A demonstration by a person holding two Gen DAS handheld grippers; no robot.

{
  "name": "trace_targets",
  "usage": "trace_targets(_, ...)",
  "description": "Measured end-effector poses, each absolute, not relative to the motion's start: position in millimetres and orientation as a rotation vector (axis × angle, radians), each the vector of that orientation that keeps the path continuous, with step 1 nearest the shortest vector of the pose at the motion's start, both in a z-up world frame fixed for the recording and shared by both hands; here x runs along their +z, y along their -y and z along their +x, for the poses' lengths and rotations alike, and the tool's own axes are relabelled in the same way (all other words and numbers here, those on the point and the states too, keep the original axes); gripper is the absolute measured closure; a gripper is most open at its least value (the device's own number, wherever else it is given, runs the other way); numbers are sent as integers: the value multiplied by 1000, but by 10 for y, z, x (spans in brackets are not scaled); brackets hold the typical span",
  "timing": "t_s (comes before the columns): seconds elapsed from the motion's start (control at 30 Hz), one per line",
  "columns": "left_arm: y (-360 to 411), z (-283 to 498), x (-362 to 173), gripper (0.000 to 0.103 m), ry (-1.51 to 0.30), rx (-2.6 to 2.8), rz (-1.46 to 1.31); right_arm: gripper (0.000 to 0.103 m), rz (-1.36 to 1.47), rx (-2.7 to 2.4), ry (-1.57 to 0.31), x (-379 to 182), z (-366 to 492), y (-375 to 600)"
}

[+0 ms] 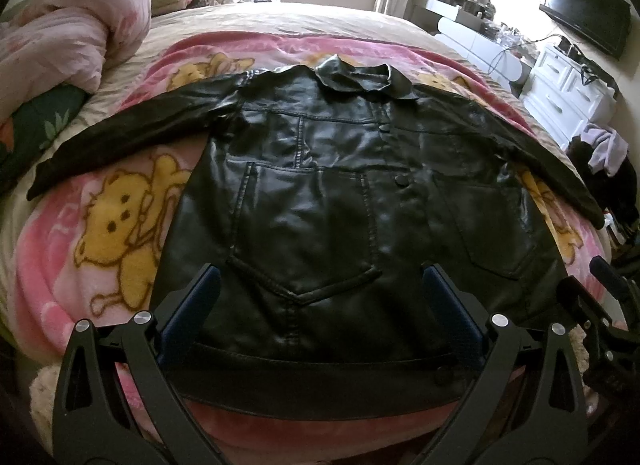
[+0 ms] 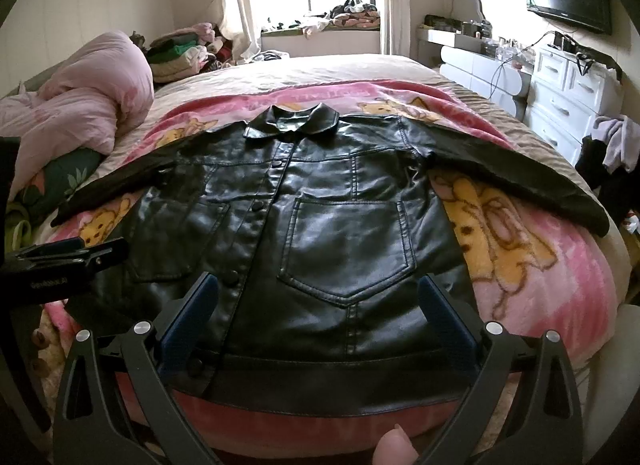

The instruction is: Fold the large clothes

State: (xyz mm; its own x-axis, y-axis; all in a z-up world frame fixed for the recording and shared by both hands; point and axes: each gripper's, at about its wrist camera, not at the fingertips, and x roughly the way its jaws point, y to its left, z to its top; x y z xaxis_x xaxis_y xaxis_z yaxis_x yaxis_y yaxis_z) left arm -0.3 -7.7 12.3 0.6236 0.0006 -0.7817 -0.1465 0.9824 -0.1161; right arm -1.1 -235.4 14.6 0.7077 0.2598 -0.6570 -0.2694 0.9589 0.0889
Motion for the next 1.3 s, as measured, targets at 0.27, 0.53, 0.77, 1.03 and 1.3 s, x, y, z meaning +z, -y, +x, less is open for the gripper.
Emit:
trace_targets(0.27,94,-4,149,8,-890,81,-170,4,-14,294,-726,155,-16,2358)
trace_targets(0.53,99,8,146,8,-886,80,-167,4,-14,296,-724,159,-17,2355)
trace_targets(0.77,92,93,162,8,-883,75,-162,4,-14,304,-729,207,25,2317)
trace_targets(1.03,83,304,186,8,-870,79,-148,4,-24,310,-714,329,256,2287)
trace_targets(1.3,27,561,209,8,-872,88,-147,4,-16,331,-745,397,637,2203)
